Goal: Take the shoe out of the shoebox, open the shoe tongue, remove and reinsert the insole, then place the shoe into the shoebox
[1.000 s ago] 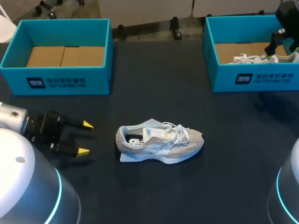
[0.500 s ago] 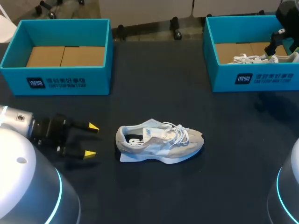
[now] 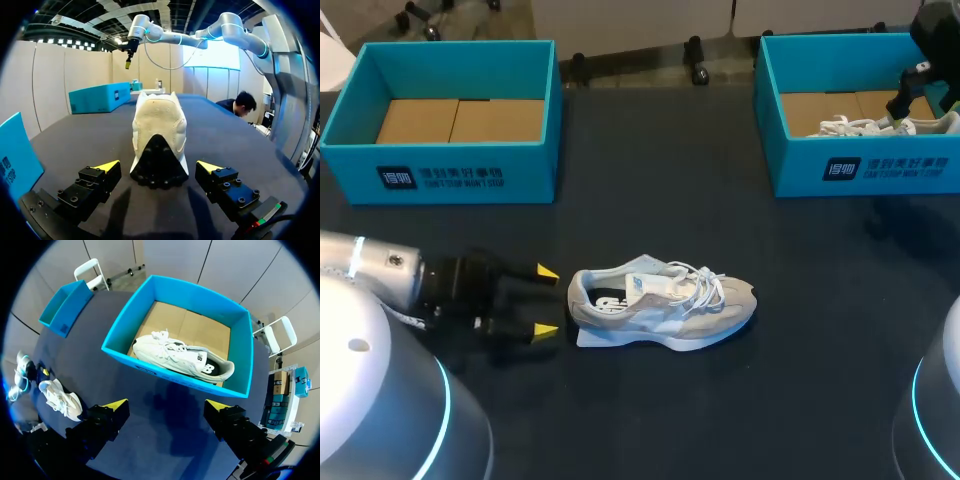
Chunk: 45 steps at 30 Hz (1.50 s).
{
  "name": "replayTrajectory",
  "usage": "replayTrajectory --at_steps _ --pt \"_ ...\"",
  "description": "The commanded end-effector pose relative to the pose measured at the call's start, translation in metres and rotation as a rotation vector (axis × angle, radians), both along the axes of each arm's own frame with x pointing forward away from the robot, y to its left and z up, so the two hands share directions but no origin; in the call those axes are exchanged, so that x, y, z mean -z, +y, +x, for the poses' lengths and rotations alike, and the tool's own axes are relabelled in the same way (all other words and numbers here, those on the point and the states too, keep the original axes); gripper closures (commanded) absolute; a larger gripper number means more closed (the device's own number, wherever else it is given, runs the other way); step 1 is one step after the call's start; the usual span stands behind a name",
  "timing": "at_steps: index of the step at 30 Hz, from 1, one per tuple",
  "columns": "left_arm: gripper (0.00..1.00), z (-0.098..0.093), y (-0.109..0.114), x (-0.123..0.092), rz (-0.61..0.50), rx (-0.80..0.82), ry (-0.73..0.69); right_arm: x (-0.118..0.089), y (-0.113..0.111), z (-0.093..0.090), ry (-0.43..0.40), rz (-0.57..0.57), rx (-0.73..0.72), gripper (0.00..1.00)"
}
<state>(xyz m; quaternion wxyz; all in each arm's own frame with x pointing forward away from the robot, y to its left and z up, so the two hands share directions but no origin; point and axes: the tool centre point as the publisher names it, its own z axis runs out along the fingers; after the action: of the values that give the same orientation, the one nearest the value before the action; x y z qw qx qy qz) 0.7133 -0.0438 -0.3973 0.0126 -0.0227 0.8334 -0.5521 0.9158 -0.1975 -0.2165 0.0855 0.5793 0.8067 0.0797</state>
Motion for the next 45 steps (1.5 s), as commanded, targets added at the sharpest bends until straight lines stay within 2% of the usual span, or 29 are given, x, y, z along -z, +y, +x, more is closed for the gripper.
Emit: replayTrajectory --at_steps 1,22,44,45 --pt "0.00 -0.004 -0.010 0.001 0.017 -0.020 0.003 0.000 0.000 0.000 0.000 -0.001 0.001 0.00" --pt "0.00 -0.008 -0.052 0.007 0.024 -0.039 0.004 0.000 0.000 0.000 0.000 -0.001 0.001 0.00" --pt "0.00 -0.002 -0.068 0.024 0.075 -0.009 0.012 0.000 0.000 0.000 0.000 -0.001 0.001 0.00" --pt "0.10 -0.001 -0.068 0.025 0.075 -0.008 0.012 0.000 0.000 0.000 0.000 -0.001 0.001 0.00"
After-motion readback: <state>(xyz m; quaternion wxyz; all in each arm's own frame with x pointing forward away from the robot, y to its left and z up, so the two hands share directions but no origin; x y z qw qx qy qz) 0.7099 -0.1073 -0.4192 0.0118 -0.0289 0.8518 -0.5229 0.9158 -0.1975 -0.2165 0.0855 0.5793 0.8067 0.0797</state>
